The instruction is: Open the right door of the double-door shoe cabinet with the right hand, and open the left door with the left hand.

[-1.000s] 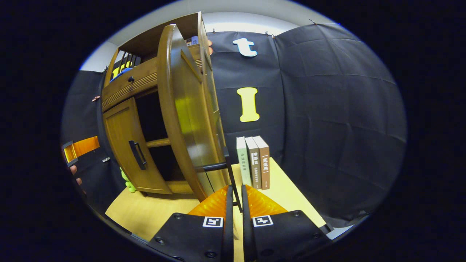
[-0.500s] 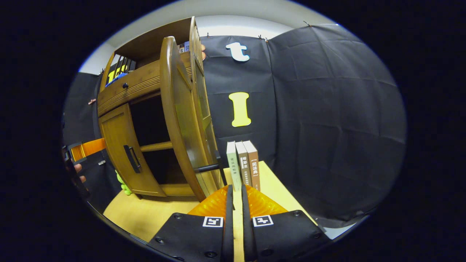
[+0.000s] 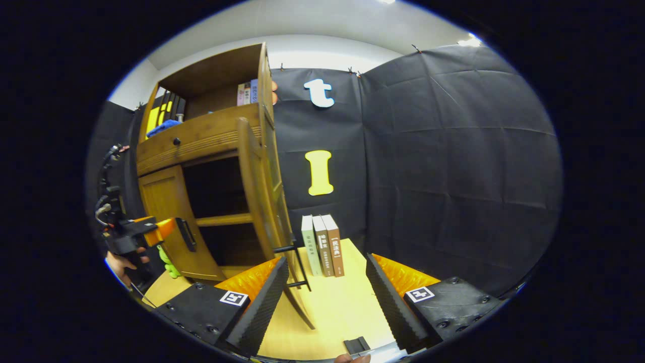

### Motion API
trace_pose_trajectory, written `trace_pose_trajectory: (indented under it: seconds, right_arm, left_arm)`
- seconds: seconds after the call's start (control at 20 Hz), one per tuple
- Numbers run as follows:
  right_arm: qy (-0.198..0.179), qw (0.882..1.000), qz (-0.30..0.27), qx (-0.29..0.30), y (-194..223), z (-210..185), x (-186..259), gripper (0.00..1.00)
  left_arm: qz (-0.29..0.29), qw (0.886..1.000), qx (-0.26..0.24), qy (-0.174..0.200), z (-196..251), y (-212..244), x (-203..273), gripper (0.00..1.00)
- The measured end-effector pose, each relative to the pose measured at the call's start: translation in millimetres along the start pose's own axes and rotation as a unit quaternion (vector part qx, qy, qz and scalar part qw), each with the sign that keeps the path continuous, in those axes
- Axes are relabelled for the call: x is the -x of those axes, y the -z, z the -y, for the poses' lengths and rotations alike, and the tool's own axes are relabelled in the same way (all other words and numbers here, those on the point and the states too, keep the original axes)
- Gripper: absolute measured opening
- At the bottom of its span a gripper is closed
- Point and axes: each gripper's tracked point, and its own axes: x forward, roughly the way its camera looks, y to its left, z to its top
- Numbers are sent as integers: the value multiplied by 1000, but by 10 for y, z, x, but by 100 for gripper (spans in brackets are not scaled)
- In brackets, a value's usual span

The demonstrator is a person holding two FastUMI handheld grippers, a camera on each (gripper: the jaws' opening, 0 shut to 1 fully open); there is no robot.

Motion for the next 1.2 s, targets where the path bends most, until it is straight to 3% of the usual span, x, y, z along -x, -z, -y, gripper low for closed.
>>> trace_pose_trajectory:
  seconds: [0.05,0.1,0.35,0.6,0.85,1.05,1.1,1.2]
  right_arm:
    - [-9,1000,6,1,-37,-111,62,92]
    - [-18,1000,18,5,-114,-221,92,98]
    - [-63,997,27,21,-109,-753,130,98]
    - [-79,996,25,20,-73,-992,57,98]
    - [-73,997,22,31,-43,-974,-59,100]
    - [-63,997,16,34,-21,-922,-135,98]
    - [-61,997,13,35,-8,-908,-157,98]
    - [-58,998,9,32,32,-883,-189,98]
  left_arm:
    - [-1,1000,8,0,-25,39,-83,93]
    - [-3,1000,11,-5,-65,78,-158,94]
    - [-9,999,5,-39,-396,398,-480,89]
    - [-38,998,19,-38,-549,775,-814,79]
    - [-54,997,43,-47,-597,905,-1157,69]
    - [-51,996,54,-55,-635,922,-1370,53]
    - [-50,996,51,-59,-634,920,-1384,44]
    - [-60,996,30,-67,-642,967,-1372,37]
